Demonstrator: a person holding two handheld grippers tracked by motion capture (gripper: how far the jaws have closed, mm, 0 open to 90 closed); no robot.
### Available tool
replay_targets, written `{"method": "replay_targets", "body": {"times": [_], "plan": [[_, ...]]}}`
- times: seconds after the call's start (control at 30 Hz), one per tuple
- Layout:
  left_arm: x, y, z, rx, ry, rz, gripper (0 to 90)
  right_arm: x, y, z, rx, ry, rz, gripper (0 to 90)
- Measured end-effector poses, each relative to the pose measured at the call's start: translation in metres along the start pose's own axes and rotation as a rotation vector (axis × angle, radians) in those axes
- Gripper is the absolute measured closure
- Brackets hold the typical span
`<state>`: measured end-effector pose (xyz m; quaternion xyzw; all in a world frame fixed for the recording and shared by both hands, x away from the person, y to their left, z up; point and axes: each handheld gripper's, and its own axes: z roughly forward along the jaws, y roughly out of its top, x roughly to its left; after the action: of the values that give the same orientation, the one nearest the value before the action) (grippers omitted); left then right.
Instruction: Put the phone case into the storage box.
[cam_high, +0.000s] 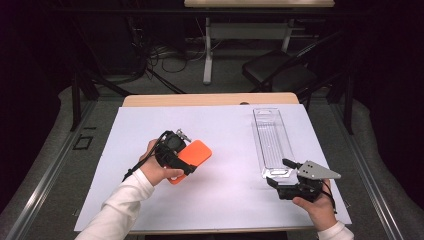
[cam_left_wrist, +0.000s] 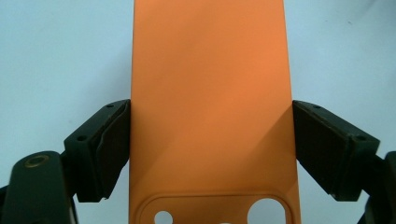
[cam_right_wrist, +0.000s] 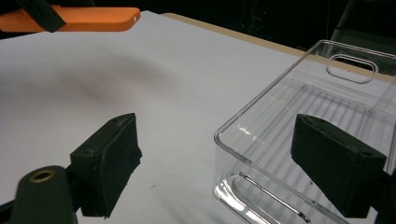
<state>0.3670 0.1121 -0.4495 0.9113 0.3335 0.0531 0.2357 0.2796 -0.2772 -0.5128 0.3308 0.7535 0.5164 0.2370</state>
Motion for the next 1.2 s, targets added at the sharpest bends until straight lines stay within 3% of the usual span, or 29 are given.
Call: {"method": "replay_targets", "body": {"times": [0.27, 0.3, 0.4, 0.43, 0.47, 0.53, 0.87, 0.93, 0.97, 1.03, 1.07, 1.1, 1.13, 1.17, 1.2], "plan": [[-0.008, 0.008, -0.004, 0.014, -0.034, 0.057, 16.0, 0.003, 0.015, 0.003, 0.055, -0.022, -0.132, 14.9], [-0.009, 0.009, -0.004, 0.018, -0.036, 0.062, 16.0, 0.005, 0.02, 0.004, 0.06, -0.012, -0.173, 15.0], [-0.014, 0.012, -0.004, 0.017, -0.036, 0.082, 16.0, 0.006, 0.025, 0.006, 0.074, 0.01, -0.196, 15.1], [-0.015, 0.013, -0.004, 0.017, -0.039, 0.086, 16.0, 0.008, 0.027, 0.007, 0.08, 0.017, -0.219, 15.4], [-0.015, 0.014, -0.004, 0.017, -0.04, 0.093, 16.0, 0.01, 0.032, 0.008, 0.083, 0.027, -0.273, 15.5], [-0.016, 0.016, -0.004, 0.023, -0.042, 0.1, 16.0, 0.012, 0.034, 0.009, 0.09, 0.035, -0.292, 15.5], [-0.016, 0.017, -0.002, 0.034, -0.039, 0.1, 16.0, 0.034, 0.046, 0.024, 0.136, 0.081, -0.559, 19.0], [-0.016, 0.017, -0.002, 0.033, -0.038, 0.101, 16.0, 0.036, 0.047, 0.025, 0.14, 0.081, -0.577, 19.0], [-0.016, 0.017, -0.002, 0.033, -0.039, 0.102, 16.0, 0.039, 0.049, 0.027, 0.141, 0.079, -0.624, 19.2], [-0.017, 0.017, -0.002, 0.034, -0.041, 0.104, 16.0, 0.043, 0.051, 0.029, 0.142, 0.073, -0.672, 19.6], [-0.017, 0.017, -0.002, 0.034, -0.041, 0.103, 16.0, 0.043, 0.051, 0.029, 0.142, 0.073, -0.672, 19.6], [-0.018, 0.017, -0.002, 0.03, -0.041, 0.1, 16.0, 0.045, 0.052, 0.03, 0.143, 0.071, -0.701, 19.8], [-0.018, 0.018, -0.002, 0.031, -0.04, 0.103, 16.0, 0.048, 0.054, 0.031, 0.141, 0.063, -0.759, 20.0], [-0.018, 0.018, -0.002, 0.031, -0.04, 0.103, 16.0, 0.048, 0.054, 0.031, 0.141, 0.063, -0.759, 20.0], [-0.018, 0.018, -0.002, 0.031, -0.039, 0.104, 16.0, 0.05, 0.055, 0.031, 0.15, 0.057, -0.794, 20.0]]}}
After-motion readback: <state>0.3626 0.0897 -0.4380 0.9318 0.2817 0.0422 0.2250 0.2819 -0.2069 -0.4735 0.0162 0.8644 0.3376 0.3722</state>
